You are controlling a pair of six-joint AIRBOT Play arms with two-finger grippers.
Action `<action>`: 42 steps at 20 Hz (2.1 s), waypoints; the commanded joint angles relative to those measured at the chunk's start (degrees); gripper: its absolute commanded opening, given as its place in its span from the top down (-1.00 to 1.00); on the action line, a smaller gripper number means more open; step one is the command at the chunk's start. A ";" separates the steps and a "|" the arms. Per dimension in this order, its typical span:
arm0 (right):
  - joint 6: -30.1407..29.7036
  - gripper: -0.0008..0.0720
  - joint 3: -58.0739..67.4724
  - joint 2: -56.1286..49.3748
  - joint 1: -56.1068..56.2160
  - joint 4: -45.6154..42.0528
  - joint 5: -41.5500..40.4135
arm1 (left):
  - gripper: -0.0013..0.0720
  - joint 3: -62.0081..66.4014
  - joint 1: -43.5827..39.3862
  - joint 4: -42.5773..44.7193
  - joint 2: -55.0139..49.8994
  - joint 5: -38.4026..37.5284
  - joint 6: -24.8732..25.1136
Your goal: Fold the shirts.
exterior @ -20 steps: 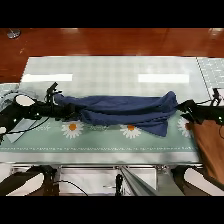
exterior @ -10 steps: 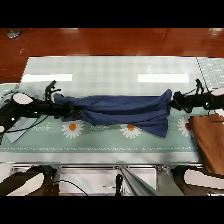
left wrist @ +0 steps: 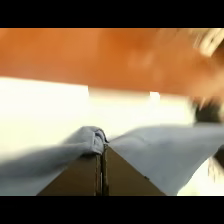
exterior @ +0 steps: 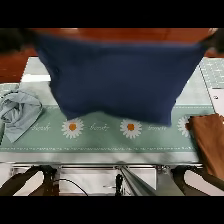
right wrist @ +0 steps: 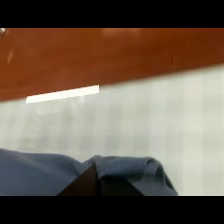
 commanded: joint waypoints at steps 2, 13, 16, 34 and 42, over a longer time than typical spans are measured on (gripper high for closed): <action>0.48 0.92 8.24 15.65 0.07 -1.73 2.36 | 0.89 19.52 3.58 0.79 4.87 0.63 -0.63; 9.14 0.92 8.24 41.81 -0.04 -17.79 7.96 | 0.90 21.22 6.32 34.53 25.14 -9.81 -7.85; 9.84 0.92 8.02 41.99 -0.04 -20.15 12.50 | 0.90 20.41 4.83 37.83 25.38 -9.46 -8.07; -4.83 0.92 -25.53 0.50 0.02 5.51 -9.44 | 0.89 1.11 -11.30 35.80 -20.94 7.69 -14.75; -3.41 0.92 -6.95 -29.75 1.38 12.26 -10.60 | 0.90 5.31 -11.54 34.07 -37.75 14.67 -24.20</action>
